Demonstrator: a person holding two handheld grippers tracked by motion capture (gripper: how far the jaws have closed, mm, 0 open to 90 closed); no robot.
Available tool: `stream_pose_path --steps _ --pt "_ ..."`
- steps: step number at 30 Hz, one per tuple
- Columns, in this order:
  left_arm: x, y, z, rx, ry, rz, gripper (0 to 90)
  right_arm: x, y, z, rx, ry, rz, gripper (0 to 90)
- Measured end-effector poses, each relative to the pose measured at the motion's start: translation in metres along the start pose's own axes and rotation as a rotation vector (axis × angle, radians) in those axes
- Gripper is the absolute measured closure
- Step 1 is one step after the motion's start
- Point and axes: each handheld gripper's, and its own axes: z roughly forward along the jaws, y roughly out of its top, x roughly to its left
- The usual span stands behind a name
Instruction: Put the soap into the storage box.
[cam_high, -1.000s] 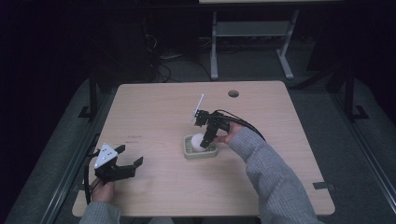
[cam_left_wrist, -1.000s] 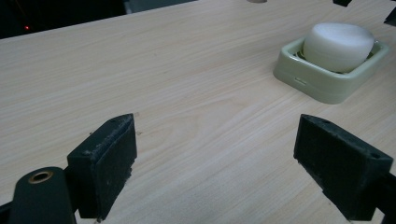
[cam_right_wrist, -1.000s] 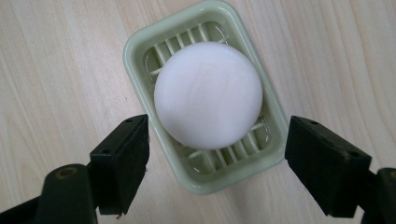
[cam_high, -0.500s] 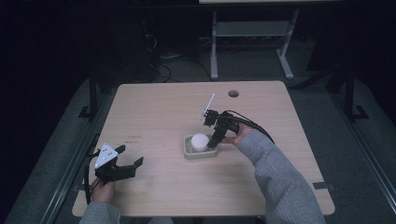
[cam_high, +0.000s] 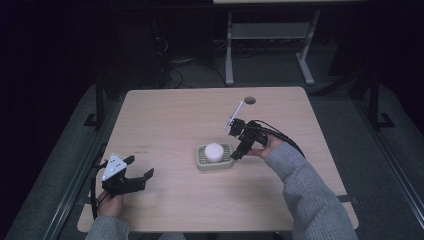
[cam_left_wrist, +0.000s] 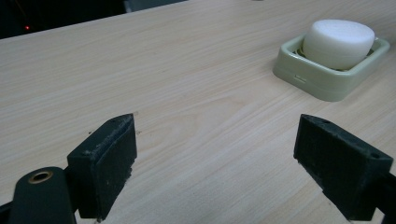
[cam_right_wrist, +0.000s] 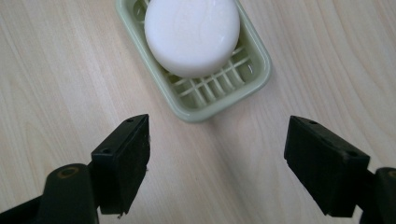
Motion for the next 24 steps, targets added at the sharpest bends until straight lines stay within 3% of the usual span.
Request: stream_pose_path --steps 24 --pt "0.0 0.0 0.0 0.003 0.004 -0.002 12.8 -0.001 -0.043 -0.005 -0.006 -0.003 0.055 22.1"
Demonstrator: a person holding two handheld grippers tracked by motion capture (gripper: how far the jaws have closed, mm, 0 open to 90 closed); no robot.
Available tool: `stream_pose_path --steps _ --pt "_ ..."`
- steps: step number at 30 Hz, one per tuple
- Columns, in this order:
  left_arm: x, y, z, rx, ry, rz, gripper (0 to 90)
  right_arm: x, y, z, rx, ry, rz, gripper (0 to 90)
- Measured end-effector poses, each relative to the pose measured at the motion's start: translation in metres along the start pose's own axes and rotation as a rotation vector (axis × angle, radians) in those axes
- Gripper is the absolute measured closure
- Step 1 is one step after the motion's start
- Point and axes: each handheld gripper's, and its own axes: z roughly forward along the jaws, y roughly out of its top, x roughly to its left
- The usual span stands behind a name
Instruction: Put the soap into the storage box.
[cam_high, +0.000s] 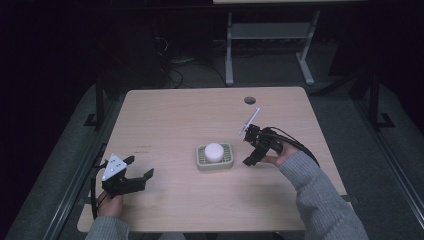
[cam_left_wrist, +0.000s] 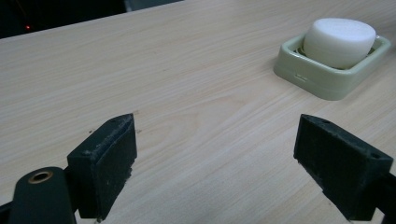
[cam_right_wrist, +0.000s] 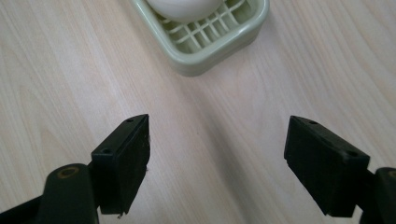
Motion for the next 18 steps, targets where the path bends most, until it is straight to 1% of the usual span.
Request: stream_pose_path --steps 9,15,16,18 --pt "0.0 0.0 0.0 0.0 0.001 0.001 12.8 0.0 -0.017 0.001 0.008 -0.004 0.014 22.2" --pt "0.0 0.0 0.0 0.0 0.001 0.005 12.8 0.001 -0.031 0.0 -0.003 -0.01 0.032 22.6" --pt "0.0 0.0 0.0 0.0 0.0 0.004 12.8 0.001 -0.034 0.0 -0.005 -0.004 0.04 22.6" --pt "0.0 0.0 0.0 0.0 -0.001 0.003 12.8 0.001 -0.039 0.0 -0.005 -0.012 0.036 22.7"
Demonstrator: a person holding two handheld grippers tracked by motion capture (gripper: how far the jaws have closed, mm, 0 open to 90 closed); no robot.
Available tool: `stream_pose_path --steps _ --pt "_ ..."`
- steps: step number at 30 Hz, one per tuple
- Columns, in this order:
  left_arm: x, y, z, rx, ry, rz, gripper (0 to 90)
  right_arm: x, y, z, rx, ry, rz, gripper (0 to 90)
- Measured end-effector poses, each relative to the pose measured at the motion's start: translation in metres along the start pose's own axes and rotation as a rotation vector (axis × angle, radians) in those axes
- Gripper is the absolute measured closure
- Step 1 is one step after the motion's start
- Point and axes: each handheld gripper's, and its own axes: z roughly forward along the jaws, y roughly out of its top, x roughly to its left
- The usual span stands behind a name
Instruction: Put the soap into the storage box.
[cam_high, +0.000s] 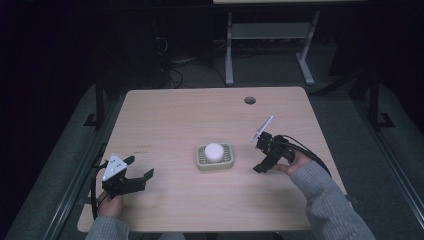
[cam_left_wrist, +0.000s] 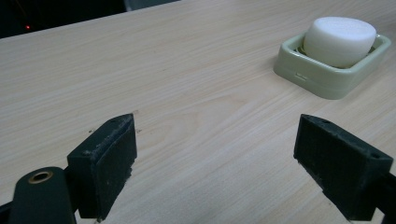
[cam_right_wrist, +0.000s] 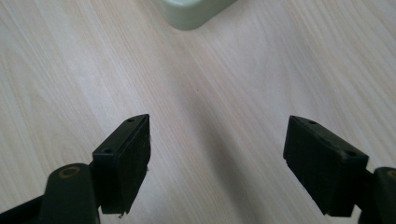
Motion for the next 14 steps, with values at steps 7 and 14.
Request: stream_pose_path --steps 7,14 --pt "-0.001 0.0 0.0 0.007 0.0 0.006 12.8 0.002 -0.021 0.002 -0.013 0.004 0.03 22.8" --pt "-0.001 0.0 0.001 0.006 -0.001 0.011 12.8 0.008 -0.04 0.004 -0.036 0.0 0.05 22.8"
